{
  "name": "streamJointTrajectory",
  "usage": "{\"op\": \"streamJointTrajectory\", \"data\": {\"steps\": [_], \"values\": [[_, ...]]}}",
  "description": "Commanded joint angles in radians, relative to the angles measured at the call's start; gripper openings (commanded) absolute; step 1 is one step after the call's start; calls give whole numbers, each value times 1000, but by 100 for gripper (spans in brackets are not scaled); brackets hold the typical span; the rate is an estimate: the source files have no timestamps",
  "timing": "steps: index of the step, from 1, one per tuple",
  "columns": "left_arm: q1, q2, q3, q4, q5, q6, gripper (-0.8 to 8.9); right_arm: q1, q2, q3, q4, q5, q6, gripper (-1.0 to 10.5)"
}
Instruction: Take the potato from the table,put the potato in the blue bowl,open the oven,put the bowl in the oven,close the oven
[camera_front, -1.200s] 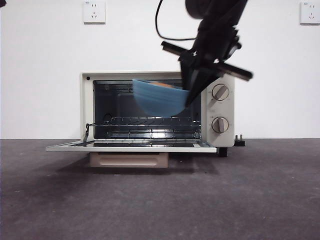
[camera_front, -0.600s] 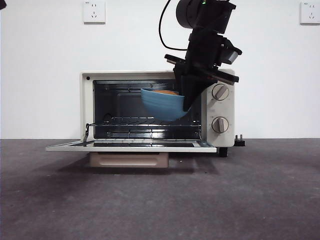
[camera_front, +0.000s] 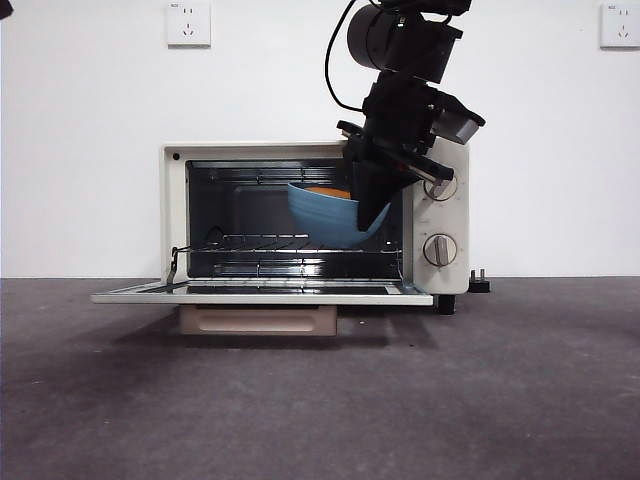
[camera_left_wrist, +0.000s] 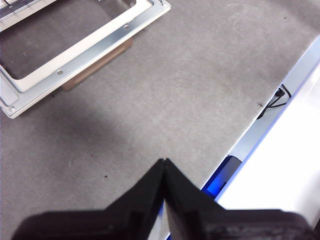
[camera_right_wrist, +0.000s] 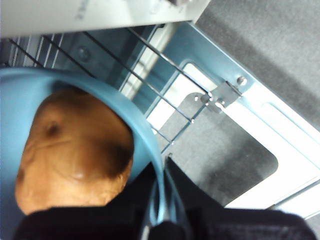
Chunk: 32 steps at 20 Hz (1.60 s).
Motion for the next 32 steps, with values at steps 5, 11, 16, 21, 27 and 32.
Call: {"op": "streamJointTrajectory", "data": {"steps": [5,11,16,21,27,32], "values": [[-1,-2,2,6,2,22,-5,-5,23,0,43,3,-3,59],[-1,-2,2,1,2,22,-5,-4,23,2,66,3,-13,191],[-1,-2,2,1,3,22,-5,3,21,24,71,22,-48,189],[-1,-2,2,1,3,22,-5,15,20,58,65,33,-72,189],[-1,-2,2,0,3,21,-5,29,13,59,61,23,-84,187],[-1,-2,2,4,2,21,-5,34,-20,66,-19,54,-174,186]]}}
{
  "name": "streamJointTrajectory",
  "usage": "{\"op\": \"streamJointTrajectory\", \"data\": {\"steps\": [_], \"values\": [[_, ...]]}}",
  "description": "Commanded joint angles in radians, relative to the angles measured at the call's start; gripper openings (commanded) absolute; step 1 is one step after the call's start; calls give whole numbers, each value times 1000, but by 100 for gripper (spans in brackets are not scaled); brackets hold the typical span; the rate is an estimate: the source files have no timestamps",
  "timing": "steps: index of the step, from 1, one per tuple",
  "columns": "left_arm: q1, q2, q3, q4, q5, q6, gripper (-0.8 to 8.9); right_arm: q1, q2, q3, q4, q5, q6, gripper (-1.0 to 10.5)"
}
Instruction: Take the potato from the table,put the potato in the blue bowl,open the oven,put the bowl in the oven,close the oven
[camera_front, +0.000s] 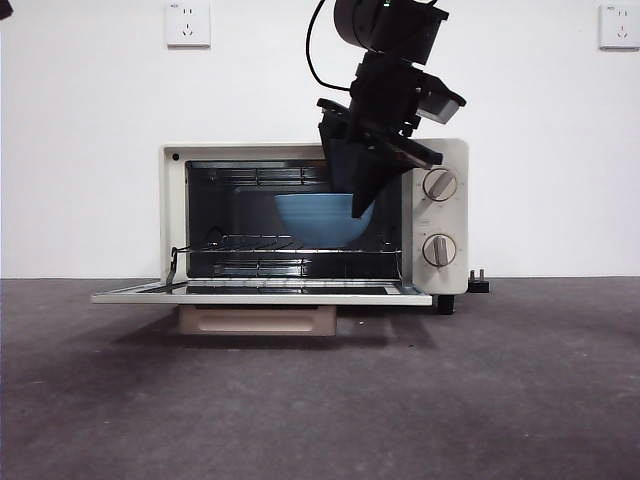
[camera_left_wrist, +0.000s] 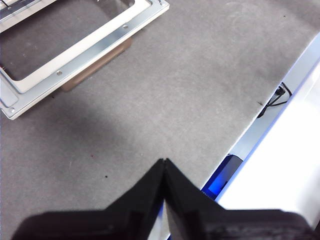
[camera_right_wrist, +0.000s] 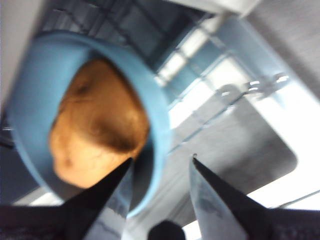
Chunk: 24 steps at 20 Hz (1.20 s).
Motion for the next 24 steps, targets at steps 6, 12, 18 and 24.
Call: {"op": "streamJointTrajectory", "data": {"steps": [6,12,18,24], "values": [[-1,0,2,9,2,-16,-5,3,-134,7,-1,74,-345,184],[-1,18,2,8,-22,-97,-5,6,-330,7,-54,69,-737,55],[0,56,2,21,-264,-149,-6,19,-524,7,-206,156,-1040,55],[77,112,2,100,-269,-146,-7,24,-708,7,-353,232,-1288,55]]}}
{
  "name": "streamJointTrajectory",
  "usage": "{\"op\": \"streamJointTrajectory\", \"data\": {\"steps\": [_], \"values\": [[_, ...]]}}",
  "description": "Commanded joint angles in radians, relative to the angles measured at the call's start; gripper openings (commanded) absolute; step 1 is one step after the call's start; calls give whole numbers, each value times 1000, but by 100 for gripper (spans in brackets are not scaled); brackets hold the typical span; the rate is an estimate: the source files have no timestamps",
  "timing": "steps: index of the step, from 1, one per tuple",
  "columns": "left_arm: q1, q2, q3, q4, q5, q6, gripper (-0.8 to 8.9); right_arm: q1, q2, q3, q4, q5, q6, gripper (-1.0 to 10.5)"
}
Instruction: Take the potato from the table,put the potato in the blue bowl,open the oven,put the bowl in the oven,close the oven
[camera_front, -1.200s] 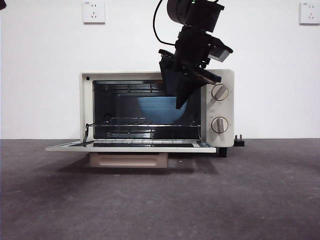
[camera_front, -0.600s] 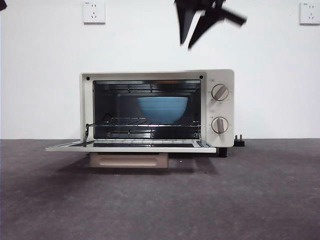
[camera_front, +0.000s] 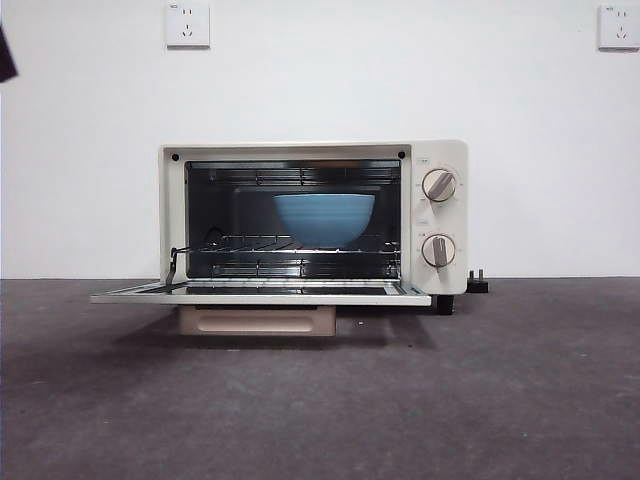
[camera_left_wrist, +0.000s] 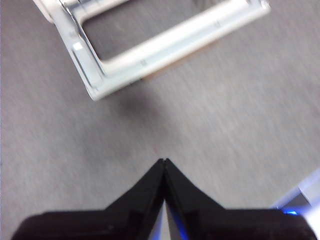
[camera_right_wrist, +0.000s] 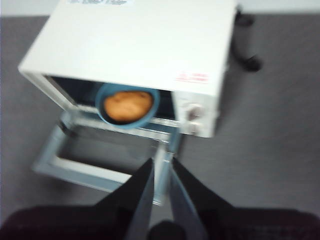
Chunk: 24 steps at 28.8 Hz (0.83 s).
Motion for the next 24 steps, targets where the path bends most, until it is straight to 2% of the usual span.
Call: {"op": "streamJointTrajectory", "data": {"steps": [1,5,8,13,18,24], "values": [[59,34,2,33,26,-10,-8,2,-68,3,-56,21,-186,55],[156,109,2,61,175,5,-8,1,-160,3,-139,59,-256,55],[246,174,2,100,284,34,-8,1,-215,-1,-140,82,-259,56],[394,317,2,158,509,37,-8,1,-282,-1,-141,81,-263,56],[494,488,2,167,537,37,-8,1,-315,-1,-141,82,-256,56],[586,679,2,259,633,10,-8,1,-338,-1,-141,81,-256,56]]}}
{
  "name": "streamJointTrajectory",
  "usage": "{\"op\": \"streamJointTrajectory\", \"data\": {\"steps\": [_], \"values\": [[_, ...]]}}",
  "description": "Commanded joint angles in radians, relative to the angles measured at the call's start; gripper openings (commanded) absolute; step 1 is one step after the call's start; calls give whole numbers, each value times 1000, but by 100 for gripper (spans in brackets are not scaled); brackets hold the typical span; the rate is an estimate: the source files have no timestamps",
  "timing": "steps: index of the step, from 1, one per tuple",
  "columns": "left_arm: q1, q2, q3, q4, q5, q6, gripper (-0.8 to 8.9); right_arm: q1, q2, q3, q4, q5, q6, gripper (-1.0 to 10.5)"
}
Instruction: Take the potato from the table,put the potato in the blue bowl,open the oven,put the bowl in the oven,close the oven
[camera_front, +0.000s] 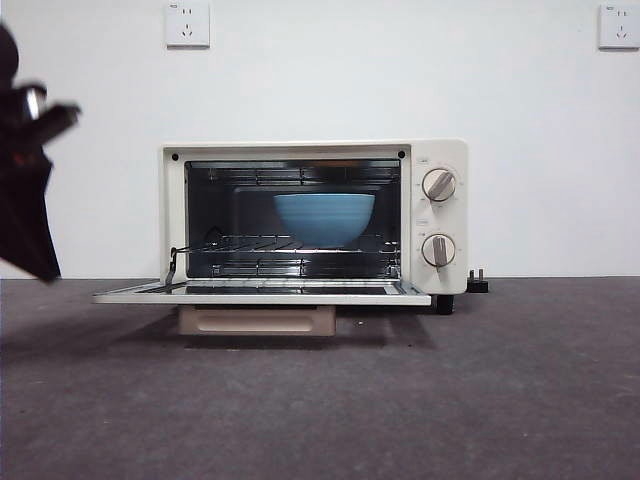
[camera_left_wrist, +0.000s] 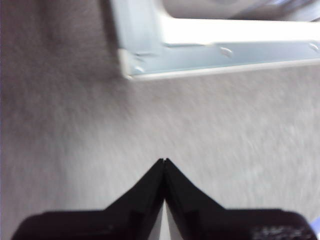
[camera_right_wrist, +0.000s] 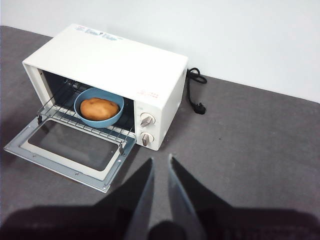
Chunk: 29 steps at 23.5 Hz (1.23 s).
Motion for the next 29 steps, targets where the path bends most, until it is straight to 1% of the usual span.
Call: {"op": "streamJointTrajectory", "data": {"steps": [1,7,13,18,20,26,29], "values": [[36,76,2,42,38,-24,-8,1,-3,-2,-18,1,-3,56],[87,179,2,97,117,-71,-8,1,-1,-2,-18,0,-3,56],[92,220,2,212,180,-171,-8,1,13,-2,-18,1,1,56],[90,247,2,273,193,-249,-8,1,13,-2,-18,1,5,56],[90,254,2,290,204,-266,-8,1,13,-2,-18,0,9,56],[88,257,2,317,214,-269,-8,1,13,-2,-18,1,18,56],[88,257,2,340,266,-278,-8,1,13,-2,-18,1,24,56]]}}
